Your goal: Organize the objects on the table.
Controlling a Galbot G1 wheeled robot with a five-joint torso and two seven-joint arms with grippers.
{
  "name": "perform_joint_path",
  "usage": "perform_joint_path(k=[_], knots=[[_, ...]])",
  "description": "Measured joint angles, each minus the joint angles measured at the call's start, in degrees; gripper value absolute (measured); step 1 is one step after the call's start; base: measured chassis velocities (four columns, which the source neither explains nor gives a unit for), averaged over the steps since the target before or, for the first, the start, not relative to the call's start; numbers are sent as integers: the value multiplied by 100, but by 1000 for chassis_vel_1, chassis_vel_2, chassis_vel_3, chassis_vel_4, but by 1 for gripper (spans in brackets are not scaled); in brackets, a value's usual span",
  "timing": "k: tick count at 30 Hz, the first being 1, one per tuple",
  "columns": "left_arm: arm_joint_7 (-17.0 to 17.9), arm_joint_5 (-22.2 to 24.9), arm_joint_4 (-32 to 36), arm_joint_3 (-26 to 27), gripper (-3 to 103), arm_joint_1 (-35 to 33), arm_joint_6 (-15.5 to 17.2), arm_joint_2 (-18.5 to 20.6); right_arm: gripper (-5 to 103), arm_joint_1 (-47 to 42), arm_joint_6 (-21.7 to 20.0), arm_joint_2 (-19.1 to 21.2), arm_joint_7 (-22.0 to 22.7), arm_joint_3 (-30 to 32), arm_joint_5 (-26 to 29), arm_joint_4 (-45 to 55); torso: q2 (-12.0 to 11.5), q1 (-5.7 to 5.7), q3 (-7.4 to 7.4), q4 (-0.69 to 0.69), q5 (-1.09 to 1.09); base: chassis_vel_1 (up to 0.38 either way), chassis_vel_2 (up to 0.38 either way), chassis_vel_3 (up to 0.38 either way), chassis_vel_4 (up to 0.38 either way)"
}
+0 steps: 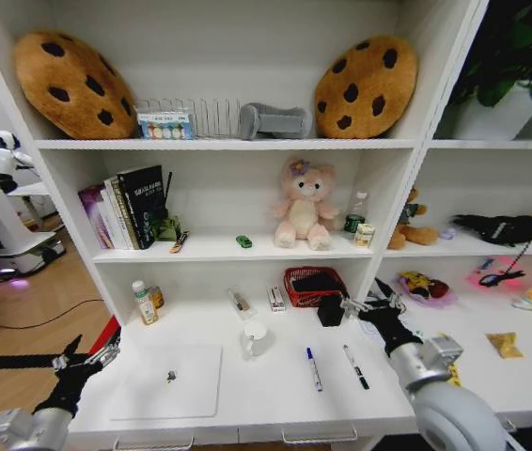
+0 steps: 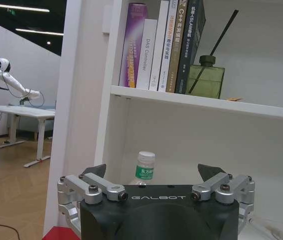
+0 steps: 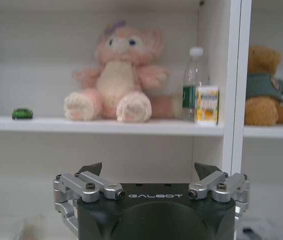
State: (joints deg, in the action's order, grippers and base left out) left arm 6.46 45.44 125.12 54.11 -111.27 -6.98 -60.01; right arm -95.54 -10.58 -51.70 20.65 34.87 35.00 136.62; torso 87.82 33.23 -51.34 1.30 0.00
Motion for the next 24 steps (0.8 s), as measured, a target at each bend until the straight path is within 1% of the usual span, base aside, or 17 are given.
perform_joint_path(k=[1,2,4,5,7,8,10,11,14,15,17,18,19,21,22,23,24], knots=[[0,0,0,0,100,0,0,0,100,-15,-165,-36,96,-98,73,-24,0,0,0,-1,0,0,0,0,0],[0,0,0,0,100,0,0,0,100,-15,-165,-36,96,-98,73,-24,0,0,0,-1,0,0,0,0,0],[0,0,0,0,100,0,0,0,100,-66,-707,-146,346,-328,306,-107,0,1,0,-1,0,0,0,0,0],[0,0,0,0,100,0,0,0,100,-66,-707,-146,346,-328,306,-107,0,1,0,-1,0,0,0,0,0],[0,0,0,0,100,0,0,0,100,-53,-1164,-202,543,-492,538,-178,0,1,0,0,0,0,0,0,0],[0,0,0,0,100,0,0,0,100,-53,-1164,-202,543,-492,538,-178,0,1,0,0,0,0,0,0,0],[0,0,0,0,100,0,0,0,100,28,-1674,-213,702,-682,795,-276,0,1,0,-1,0,0,0,0,0],[0,0,0,0,100,0,0,0,100,28,-1674,-213,702,-682,795,-276,0,1,0,-1,0,0,0,0,0],[0,0,0,0,100,0,0,0,100,230,-2364,-194,1041,-966,1131,-380,-1,1,0,0,0,0,0,0,0],[0,0,0,0,100,0,0,0,100,230,-2364,-194,1041,-966,1131,-380,-1,1,0,0,0,0,0,0,0],[0,0,0,0,100,0,0,0,100,466,-2746,-133,1349,-1178,1307,-490,-1,1,0,-1,0,0,0,0,0],[0,0,0,0,100,0,0,0,100,603,-2876,-101,1479,-1273,1508,-547,-1,2,-1,-1,1,0,0,0,0],[0,0,0,0,100,0,0,0,100,603,-2876,-101,1479,-1273,1508,-547,-1,2,-1,-1,1,0,0,0,0],[0,0,0,0,100,0,0,0,100,861,-3054,-86,1729,-1417,1979,-624,-1,1,-1,-1,1,0,0,0,0],[0,0,0,0,100,0,0,0,100,1046,-3145,-92,1933,-1515,2294,-688,-1,2,-1,-1,0,0,0,0,0],[0,0,0,0,100,0,0,0,100,1046,-3145,-92,1933,-1515,2294,-688,-1,2,-1,-1,0,0,0,0,0],[0,0,0,0,100,0,0,0,100,1230,-3154,-105,2104,-1635,2533,-783,-1,1,0,-1,0,0,0,0,0]])
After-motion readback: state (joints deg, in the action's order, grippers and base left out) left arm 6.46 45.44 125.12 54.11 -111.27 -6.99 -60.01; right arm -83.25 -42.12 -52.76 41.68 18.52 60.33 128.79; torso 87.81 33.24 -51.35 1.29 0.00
